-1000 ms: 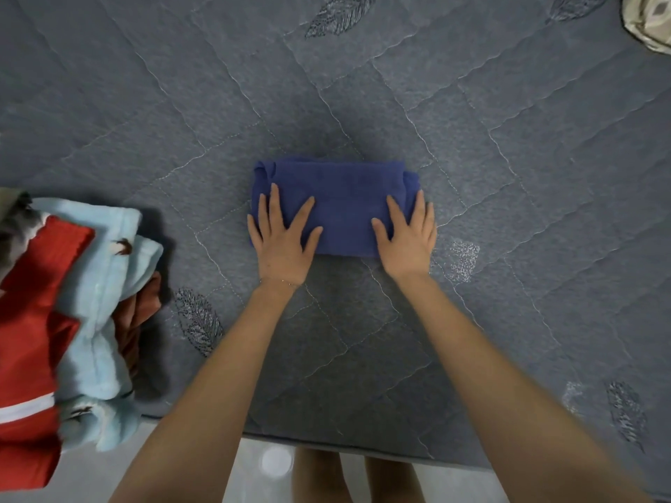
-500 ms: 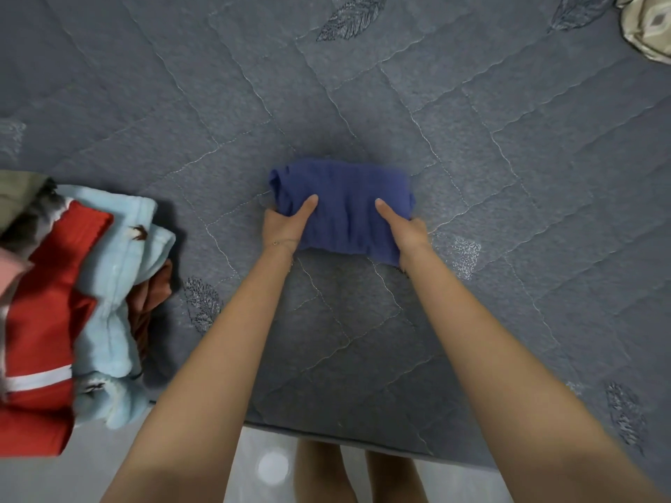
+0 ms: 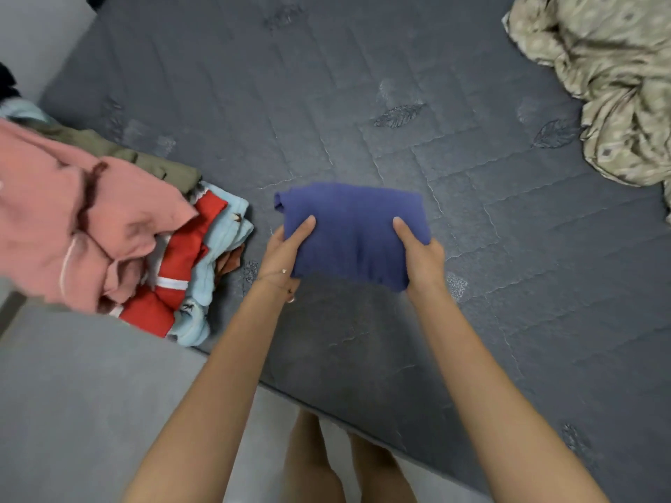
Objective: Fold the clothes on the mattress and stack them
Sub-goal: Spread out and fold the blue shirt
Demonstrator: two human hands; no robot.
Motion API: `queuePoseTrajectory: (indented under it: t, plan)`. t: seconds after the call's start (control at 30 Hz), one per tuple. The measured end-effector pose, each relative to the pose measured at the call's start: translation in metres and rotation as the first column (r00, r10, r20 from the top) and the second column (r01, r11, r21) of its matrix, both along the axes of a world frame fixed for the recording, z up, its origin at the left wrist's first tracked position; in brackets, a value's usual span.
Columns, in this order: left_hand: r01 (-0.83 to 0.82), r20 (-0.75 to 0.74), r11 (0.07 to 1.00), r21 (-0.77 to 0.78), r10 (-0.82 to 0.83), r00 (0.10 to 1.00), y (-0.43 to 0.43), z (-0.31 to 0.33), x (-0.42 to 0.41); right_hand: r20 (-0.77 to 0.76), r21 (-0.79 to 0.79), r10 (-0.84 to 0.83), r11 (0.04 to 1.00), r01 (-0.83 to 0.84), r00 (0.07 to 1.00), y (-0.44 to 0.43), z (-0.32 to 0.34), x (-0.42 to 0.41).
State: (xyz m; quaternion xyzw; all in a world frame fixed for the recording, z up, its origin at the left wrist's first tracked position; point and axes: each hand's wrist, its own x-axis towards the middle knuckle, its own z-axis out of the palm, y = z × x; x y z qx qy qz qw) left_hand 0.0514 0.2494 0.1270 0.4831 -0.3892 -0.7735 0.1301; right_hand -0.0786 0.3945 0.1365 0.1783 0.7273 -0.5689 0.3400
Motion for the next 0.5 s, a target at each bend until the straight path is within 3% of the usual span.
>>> queuePoseTrajectory:
  t: [0.17, 0.5]
  plan:
    - [-0.152, 0.021, 0.98, -0.127, 0.156, 0.988, -0.01, 0.086, 0.058, -0.127, -0.095, 0.103, 0.989, -0.115, 0.987, -0.023, 0.084, 0.044]
    - [-0.198, -0.044, 0.951, -0.239, 0.193, 0.98, -0.075, 0.186, 0.171, -0.177, -0.242, 0.12, 0.957, -0.162, 0.977, -0.076, 0.175, 0.155]
